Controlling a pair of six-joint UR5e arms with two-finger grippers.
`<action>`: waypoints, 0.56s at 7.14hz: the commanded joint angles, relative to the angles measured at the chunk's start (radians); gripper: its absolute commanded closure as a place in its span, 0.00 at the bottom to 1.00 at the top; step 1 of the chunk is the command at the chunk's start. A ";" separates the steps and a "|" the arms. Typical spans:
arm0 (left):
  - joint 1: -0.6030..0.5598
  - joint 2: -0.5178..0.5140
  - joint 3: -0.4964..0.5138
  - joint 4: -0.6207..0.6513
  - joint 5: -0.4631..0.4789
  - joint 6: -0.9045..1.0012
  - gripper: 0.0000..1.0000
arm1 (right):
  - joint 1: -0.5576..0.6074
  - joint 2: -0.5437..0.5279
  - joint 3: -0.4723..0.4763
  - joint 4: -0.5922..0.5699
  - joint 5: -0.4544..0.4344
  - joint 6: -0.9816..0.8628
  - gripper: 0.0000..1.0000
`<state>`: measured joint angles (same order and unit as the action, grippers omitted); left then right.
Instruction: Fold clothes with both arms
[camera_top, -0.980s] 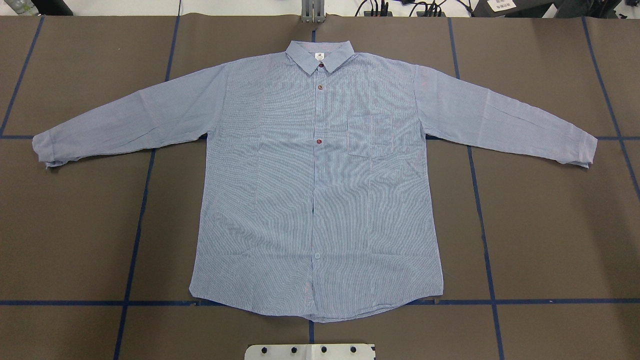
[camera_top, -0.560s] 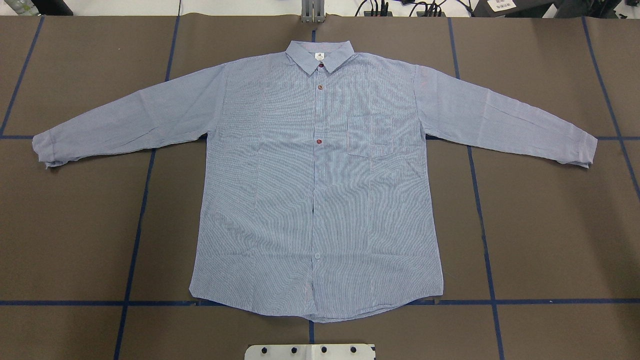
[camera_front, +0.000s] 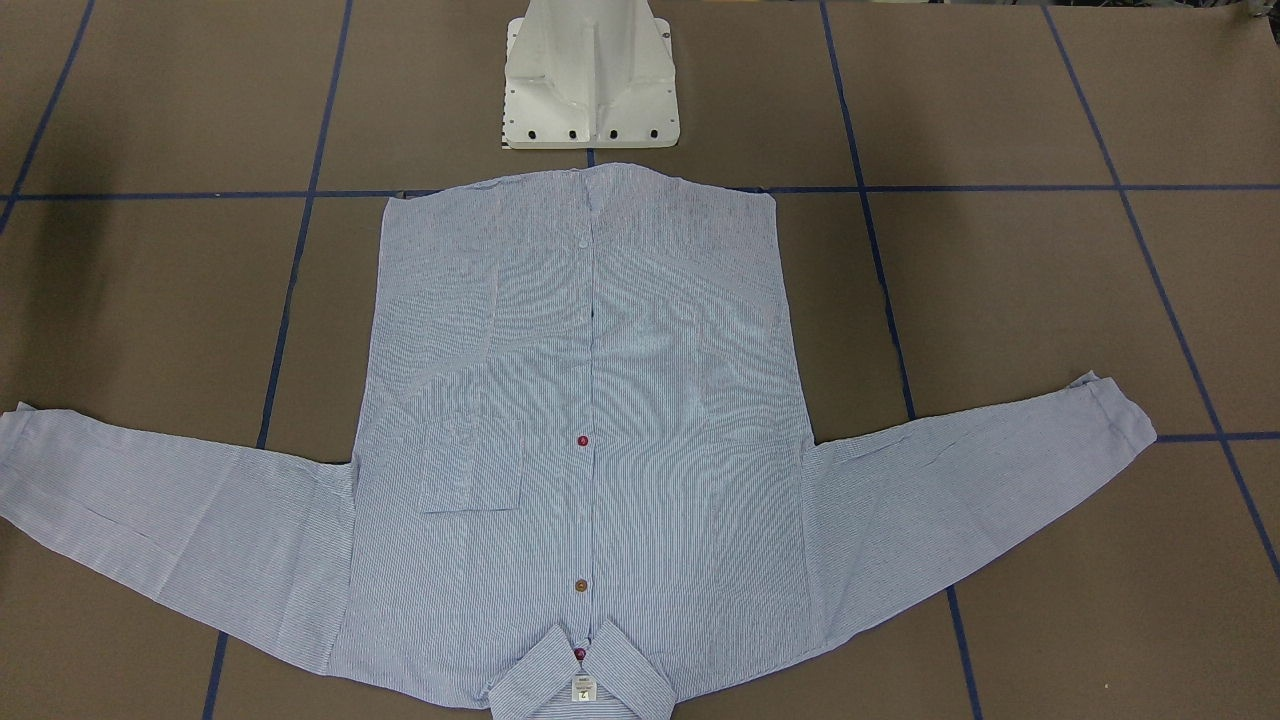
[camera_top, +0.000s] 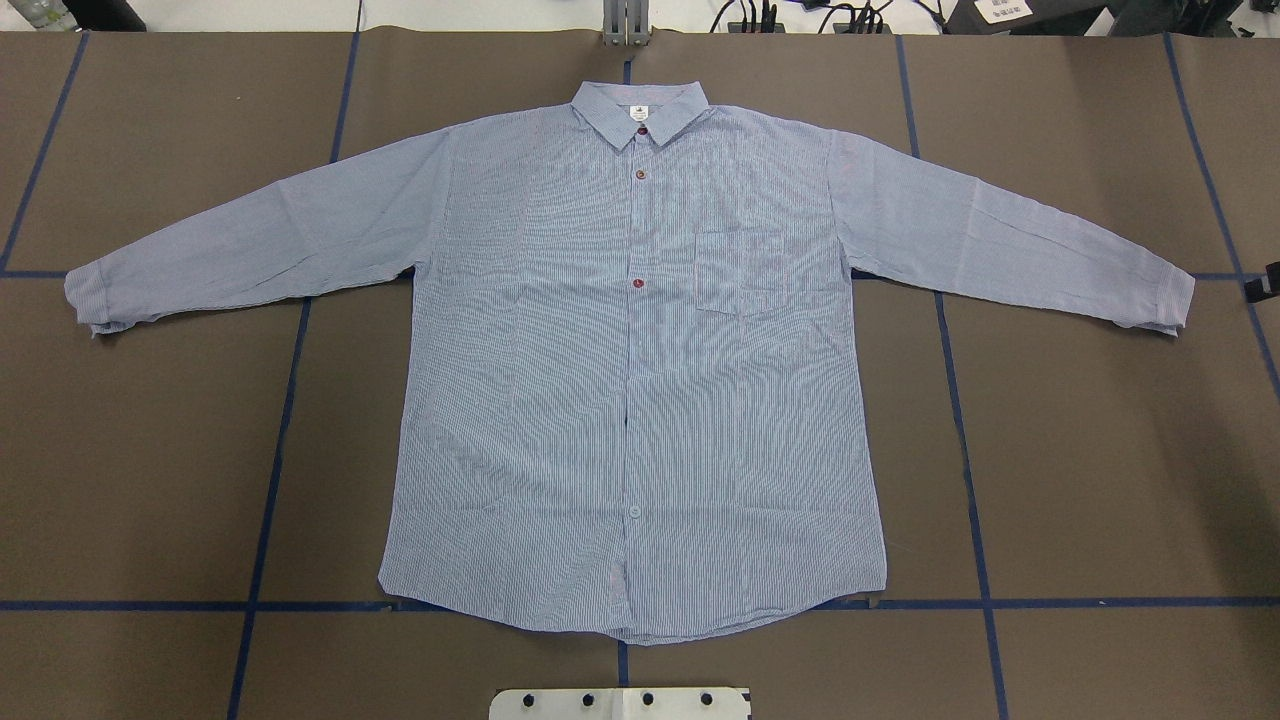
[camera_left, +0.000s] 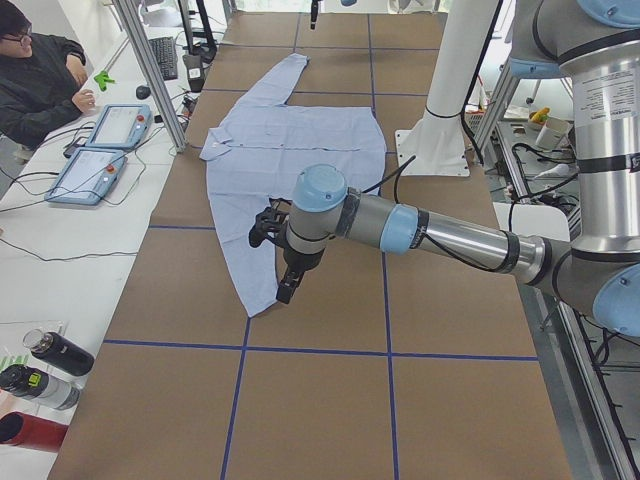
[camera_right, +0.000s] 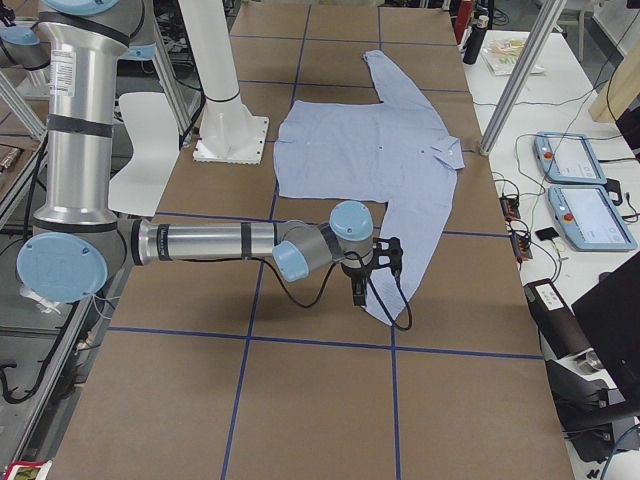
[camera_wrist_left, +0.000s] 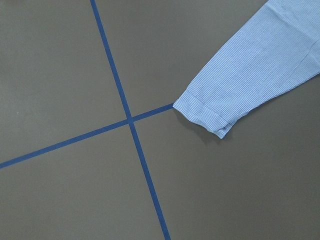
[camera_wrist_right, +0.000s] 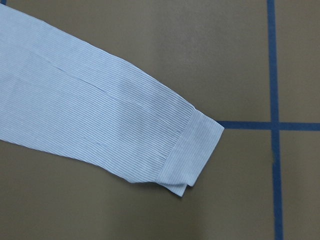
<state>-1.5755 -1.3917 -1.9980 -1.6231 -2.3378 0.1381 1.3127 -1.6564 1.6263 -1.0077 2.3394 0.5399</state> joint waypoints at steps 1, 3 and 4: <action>0.000 -0.004 0.002 -0.001 0.000 0.000 0.00 | -0.064 0.105 -0.219 0.246 -0.011 0.140 0.16; 0.000 -0.004 0.001 -0.001 -0.001 0.000 0.00 | -0.105 0.127 -0.266 0.271 -0.045 0.166 0.26; 0.000 -0.004 0.002 -0.001 -0.001 0.000 0.00 | -0.119 0.125 -0.267 0.271 -0.051 0.170 0.27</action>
<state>-1.5754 -1.3959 -1.9968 -1.6245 -2.3391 0.1381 1.2143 -1.5350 1.3707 -0.7456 2.2993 0.6963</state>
